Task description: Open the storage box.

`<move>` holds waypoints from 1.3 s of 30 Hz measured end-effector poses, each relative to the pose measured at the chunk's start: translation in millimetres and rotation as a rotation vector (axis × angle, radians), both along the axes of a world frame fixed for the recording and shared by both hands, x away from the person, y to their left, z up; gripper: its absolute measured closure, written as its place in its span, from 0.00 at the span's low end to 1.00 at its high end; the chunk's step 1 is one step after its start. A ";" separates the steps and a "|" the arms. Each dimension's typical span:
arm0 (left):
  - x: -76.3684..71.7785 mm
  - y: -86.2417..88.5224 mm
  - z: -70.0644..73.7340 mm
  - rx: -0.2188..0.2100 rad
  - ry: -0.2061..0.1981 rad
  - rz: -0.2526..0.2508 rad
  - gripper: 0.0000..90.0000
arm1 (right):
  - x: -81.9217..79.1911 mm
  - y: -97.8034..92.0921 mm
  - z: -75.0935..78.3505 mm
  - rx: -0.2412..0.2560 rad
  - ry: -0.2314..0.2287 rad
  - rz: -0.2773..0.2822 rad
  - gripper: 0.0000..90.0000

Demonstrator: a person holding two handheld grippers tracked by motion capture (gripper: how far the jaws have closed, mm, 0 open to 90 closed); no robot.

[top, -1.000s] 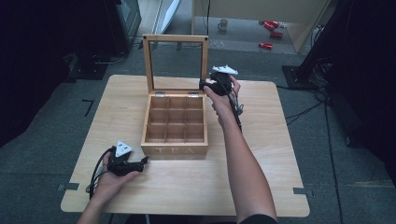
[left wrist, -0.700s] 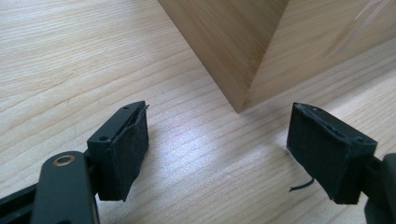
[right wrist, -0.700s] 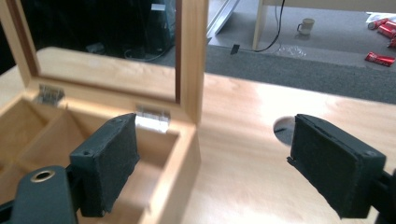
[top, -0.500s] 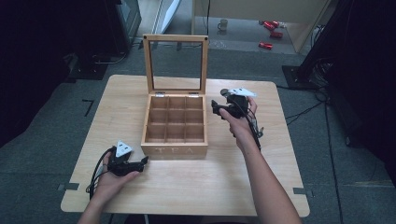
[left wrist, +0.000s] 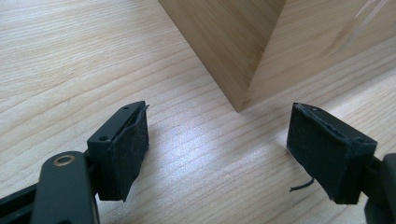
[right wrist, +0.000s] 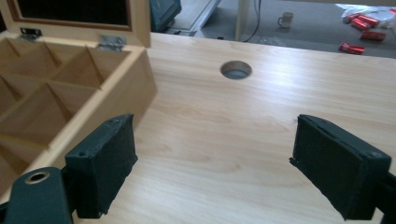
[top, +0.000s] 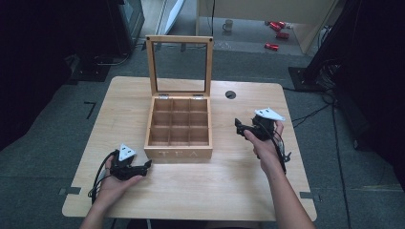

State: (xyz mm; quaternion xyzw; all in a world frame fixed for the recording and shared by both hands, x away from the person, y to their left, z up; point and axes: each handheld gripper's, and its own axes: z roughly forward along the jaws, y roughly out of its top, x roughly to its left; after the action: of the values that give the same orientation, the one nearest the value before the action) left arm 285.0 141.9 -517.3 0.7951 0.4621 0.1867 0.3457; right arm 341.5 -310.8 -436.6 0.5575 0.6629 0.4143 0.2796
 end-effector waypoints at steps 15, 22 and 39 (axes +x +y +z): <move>-0.4 -0.5 0.0 0.007 0.000 -0.001 0.24 | -52.5 -54.5 -27.9 -0.012 0.037 -0.061 0.12; -1.0 -1.3 -0.1 0.012 -0.002 0.002 0.24 | -71.9 -71.6 -47.6 -0.004 0.084 -0.088 0.03; -1.7 -2.2 0.1 0.026 -0.004 0.001 0.24 | -103.8 -88.1 -89.1 -0.088 0.237 -0.162 0.01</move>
State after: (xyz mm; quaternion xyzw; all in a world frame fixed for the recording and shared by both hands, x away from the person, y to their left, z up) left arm 283.3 139.8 -517.2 0.7990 0.4591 0.1944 0.3362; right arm 237.8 -399.0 -525.7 0.6414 0.6615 0.2924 0.2560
